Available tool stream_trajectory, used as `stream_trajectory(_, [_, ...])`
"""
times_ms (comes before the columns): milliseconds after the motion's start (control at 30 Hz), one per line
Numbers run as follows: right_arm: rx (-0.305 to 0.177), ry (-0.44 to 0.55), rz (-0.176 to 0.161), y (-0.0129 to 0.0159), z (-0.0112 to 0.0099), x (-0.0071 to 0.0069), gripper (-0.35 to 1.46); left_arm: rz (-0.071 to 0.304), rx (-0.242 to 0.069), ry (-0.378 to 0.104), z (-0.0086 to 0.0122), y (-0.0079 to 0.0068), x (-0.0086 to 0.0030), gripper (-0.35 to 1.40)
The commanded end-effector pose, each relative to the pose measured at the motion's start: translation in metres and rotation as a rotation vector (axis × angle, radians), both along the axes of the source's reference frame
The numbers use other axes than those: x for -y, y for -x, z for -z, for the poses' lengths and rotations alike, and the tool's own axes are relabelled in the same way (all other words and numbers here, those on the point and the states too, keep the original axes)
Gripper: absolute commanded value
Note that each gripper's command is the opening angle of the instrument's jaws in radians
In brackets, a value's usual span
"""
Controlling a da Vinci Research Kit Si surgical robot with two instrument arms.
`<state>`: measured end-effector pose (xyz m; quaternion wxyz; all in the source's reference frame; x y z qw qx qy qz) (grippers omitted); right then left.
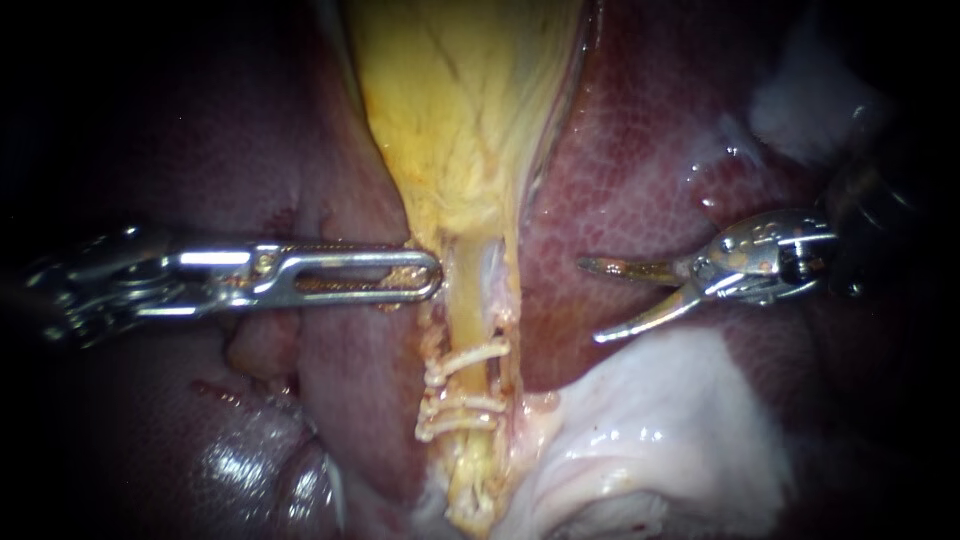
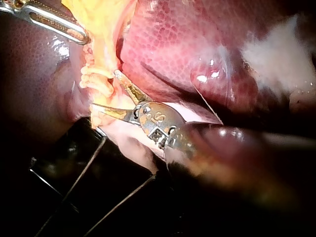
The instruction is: Go to the cutting position left tube
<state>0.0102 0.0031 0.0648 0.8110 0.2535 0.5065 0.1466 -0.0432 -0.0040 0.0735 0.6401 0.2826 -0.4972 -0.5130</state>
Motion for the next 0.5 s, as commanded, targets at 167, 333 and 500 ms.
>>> stream_trajectory(167, [0.0,0.0,0.0,0.0,0.0,0.0,1.43,0.0,0.0,0.0,0.0,0.0,0.0001,-0.35])
stream_trajectory(333, [0.0,0.0,0.0,0.0,0.0,0.0,1.43,-0.002,0.002,-0.004,0.0006,-0.0004,-0.0003,-0.35])
stream_trajectory(500, [0.0,0.0,0.0,-0.0001,0.0,0.0,1.43,0.001,0.007,-0.017,0.0025,-0.0024,-0.0021,-0.35])
